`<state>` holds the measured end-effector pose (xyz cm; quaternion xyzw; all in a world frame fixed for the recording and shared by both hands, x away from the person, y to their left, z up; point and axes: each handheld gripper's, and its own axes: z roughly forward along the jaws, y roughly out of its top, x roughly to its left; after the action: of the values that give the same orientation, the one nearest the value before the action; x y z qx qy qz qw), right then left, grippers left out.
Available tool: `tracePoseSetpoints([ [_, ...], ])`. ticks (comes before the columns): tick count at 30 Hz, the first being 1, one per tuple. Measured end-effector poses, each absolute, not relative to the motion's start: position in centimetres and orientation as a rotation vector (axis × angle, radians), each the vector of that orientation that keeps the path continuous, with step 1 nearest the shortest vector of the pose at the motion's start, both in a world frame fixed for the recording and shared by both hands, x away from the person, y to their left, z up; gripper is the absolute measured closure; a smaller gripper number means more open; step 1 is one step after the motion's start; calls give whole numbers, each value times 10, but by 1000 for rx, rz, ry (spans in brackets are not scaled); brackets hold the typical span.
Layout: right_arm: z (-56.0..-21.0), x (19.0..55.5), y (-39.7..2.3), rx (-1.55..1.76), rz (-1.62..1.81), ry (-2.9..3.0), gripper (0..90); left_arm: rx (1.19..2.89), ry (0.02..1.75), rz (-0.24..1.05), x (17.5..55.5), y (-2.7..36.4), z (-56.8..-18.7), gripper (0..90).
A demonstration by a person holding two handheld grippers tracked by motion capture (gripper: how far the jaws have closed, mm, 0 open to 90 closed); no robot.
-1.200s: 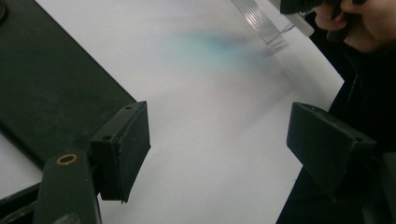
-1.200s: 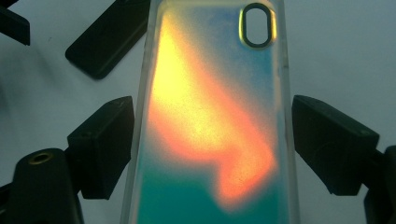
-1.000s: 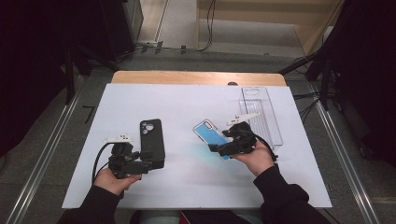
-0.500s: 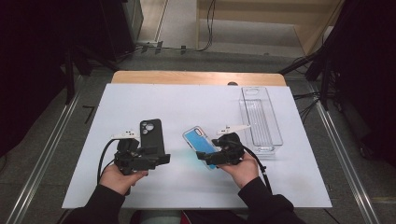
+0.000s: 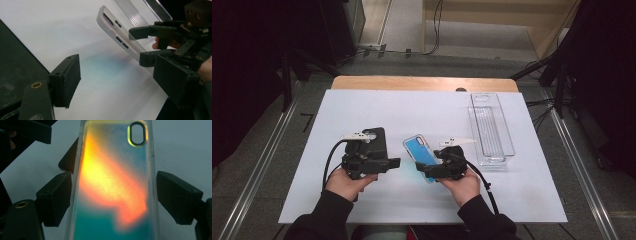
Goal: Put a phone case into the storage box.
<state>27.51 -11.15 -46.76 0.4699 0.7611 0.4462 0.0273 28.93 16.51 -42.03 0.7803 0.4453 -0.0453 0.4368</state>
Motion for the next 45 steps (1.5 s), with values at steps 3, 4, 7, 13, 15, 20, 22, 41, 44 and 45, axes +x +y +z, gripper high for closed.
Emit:
tracePoseSetpoints([
  [3,-467,274,-108,1443,1385,2333,149,1929,1123,-131,295,163,-418,244],
  [4,-467,273,-107,1451,1389,2329,149,1925,1120,-138,297,162,-417,247],
  [7,-468,271,-105,1468,1427,2299,149,1921,1131,-144,300,158,-415,250],
  [13,-470,268,-102,1487,1479,2241,149,1912,1184,-152,308,152,-413,266],
  [15,-472,268,-100,1491,1497,2233,149,1904,1199,-155,310,151,-414,277],
  [20,-474,266,-94,1496,1521,2212,149,1895,1240,-161,316,145,-416,289],
  [22,-474,266,-93,1505,1543,2202,149,1899,1237,-151,317,143,-415,290],
  [41,-475,262,-85,1508,1616,2109,149,1832,1323,-138,328,123,-425,581],
  [44,-475,261,-83,1498,1631,2098,149,1815,1318,-186,328,122,-430,665],
  [45,-475,261,-83,1498,1631,2098,149,1815,1318,-186,328,122,-430,693],
])
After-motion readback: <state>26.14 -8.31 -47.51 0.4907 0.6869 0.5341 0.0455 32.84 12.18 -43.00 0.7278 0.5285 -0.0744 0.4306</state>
